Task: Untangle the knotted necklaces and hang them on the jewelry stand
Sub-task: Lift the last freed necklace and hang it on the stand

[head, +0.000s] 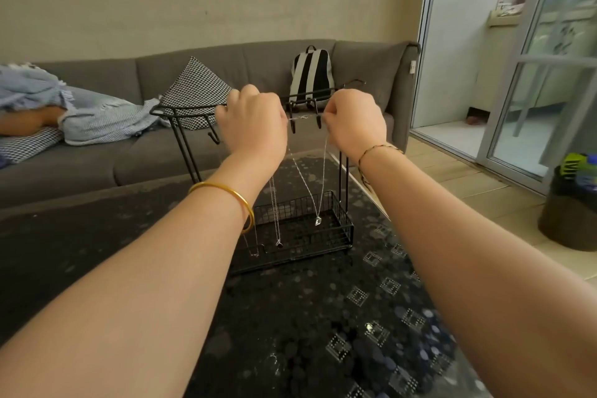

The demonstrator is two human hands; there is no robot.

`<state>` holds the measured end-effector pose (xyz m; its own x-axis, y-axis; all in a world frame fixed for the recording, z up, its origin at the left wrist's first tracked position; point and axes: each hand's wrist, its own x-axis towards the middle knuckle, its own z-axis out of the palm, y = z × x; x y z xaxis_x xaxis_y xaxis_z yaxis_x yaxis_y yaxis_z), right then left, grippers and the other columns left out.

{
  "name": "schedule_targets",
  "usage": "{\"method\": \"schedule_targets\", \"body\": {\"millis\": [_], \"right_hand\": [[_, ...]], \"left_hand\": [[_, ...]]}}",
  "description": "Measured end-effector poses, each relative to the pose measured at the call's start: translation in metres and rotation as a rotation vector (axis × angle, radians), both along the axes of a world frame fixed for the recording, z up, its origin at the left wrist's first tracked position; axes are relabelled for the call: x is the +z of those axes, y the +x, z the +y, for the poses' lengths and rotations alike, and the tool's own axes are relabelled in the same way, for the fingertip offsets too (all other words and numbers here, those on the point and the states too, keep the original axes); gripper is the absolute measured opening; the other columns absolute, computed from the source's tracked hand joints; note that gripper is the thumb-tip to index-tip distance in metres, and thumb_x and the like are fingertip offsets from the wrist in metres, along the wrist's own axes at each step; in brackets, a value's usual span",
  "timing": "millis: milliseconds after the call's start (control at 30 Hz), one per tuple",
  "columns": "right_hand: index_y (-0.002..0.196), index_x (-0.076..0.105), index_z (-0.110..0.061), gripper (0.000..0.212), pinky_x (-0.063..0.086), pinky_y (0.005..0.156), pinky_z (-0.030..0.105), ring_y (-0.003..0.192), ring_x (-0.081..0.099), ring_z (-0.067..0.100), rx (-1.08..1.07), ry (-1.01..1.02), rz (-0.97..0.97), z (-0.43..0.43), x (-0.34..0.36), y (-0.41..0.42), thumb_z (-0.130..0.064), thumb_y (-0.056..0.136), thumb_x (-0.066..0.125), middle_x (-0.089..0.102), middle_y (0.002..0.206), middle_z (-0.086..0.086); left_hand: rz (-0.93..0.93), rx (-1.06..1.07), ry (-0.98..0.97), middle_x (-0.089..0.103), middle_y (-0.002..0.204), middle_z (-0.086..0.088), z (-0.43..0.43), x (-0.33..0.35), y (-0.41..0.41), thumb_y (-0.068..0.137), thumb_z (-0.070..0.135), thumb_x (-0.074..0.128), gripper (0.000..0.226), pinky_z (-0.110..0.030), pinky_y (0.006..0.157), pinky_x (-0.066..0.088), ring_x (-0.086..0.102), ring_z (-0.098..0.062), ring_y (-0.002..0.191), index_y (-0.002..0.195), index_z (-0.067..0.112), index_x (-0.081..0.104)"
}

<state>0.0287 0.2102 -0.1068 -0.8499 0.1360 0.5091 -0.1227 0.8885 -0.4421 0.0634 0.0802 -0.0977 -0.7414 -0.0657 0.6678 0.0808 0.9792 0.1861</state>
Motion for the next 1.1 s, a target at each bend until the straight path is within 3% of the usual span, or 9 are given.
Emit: {"method": "schedule_targets", "body": {"millis": [367,600,1100], "right_hand": [[0.07,0.058,-0.009,0.021,0.056,0.071,0.037,0.073,0.064,0.028,0.034,-0.077,-0.081,0.002,-0.019,-0.003,-0.005,0.087,0.046,0.064,0.078,0.009],[0.089,0.068,-0.008,0.02,0.058,0.074,0.042,0.073,0.067,0.032,0.113,-0.203,-0.116,0.003,-0.025,0.003,-0.016,0.092,0.051,0.069,0.081,0.012],[0.087,0.069,-0.01,0.015,0.057,0.076,0.046,0.08,0.067,0.031,0.168,-0.371,-0.136,0.003,-0.03,0.006,-0.017,0.09,0.057,0.069,0.087,0.011]], "left_hand": [[-0.026,0.018,-0.106,0.053,0.112,-0.007,-0.001,-0.016,-0.005,0.092,0.028,0.059,0.018,-0.041,0.092,0.03,0.04,-0.03,0.114,0.101,0.02,0.072],[-0.004,0.044,-0.166,0.052,0.114,-0.006,0.002,-0.016,-0.004,0.091,0.032,0.059,0.019,-0.042,0.092,0.028,0.039,-0.03,0.114,0.101,0.022,0.072],[-0.015,0.058,-0.193,0.051,0.114,-0.006,0.004,-0.016,-0.006,0.089,0.036,0.062,0.022,-0.042,0.093,0.029,0.038,-0.03,0.114,0.099,0.021,0.073]]}}
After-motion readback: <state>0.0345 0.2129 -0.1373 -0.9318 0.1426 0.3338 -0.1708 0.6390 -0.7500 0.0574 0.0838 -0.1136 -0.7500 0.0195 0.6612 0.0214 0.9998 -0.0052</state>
